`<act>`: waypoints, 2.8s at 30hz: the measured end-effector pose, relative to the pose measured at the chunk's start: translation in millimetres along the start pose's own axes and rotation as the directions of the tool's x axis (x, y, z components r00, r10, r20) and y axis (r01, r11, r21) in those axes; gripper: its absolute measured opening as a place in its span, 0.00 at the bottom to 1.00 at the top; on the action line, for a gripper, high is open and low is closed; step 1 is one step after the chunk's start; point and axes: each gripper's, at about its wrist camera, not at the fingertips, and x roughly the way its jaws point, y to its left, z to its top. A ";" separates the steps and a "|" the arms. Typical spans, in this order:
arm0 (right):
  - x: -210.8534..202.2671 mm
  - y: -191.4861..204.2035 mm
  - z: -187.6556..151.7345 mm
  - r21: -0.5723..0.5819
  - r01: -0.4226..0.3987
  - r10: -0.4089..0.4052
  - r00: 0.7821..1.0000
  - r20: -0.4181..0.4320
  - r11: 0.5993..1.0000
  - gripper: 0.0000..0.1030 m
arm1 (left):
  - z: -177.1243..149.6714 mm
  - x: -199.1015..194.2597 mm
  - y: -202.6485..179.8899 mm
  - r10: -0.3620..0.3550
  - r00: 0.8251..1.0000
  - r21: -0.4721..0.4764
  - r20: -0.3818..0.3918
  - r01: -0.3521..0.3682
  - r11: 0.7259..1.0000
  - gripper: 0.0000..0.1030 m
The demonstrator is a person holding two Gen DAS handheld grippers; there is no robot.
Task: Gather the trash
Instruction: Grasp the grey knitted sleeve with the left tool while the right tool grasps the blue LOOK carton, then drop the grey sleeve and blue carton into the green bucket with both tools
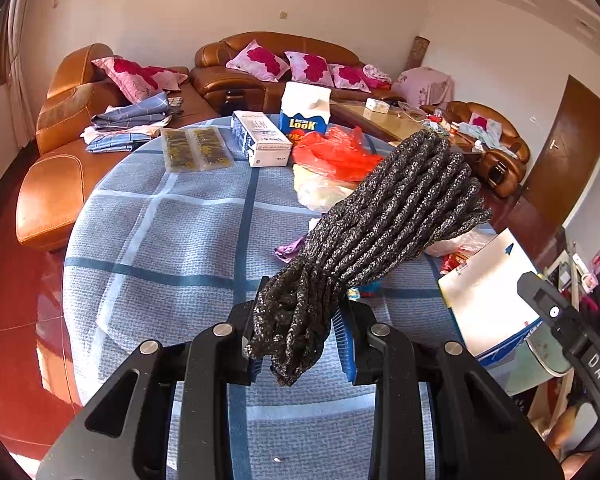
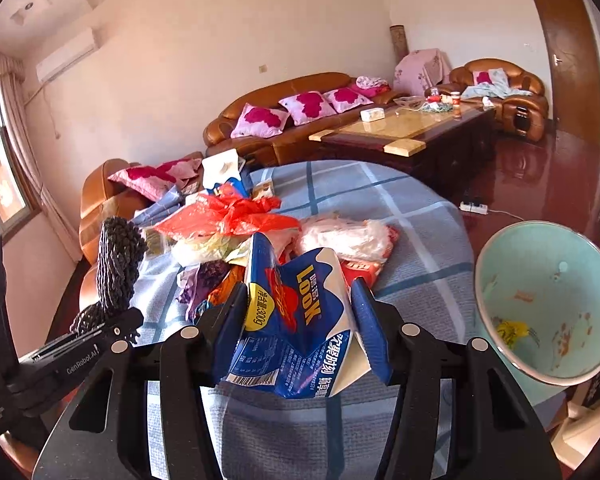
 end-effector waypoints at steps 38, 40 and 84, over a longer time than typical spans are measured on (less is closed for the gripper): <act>-80.7 -236.9 1.9 0.258 0.361 -0.385 0.922 0.048 0.896 0.52 | -49.8 48.8 -294.6 -0.218 0.952 0.327 -0.213 0.280 0.903 0.29; -78.8 -240.8 0.8 0.269 0.354 -0.378 0.925 0.040 0.896 0.52 | -52.3 55.4 -301.7 -0.205 0.953 0.335 -0.223 0.273 0.902 0.29; -95.6 -225.4 8.6 0.332 0.278 -0.332 0.936 0.117 0.901 0.61 | -42.5 25.3 -274.1 -0.126 0.991 0.373 -0.053 0.137 0.918 0.88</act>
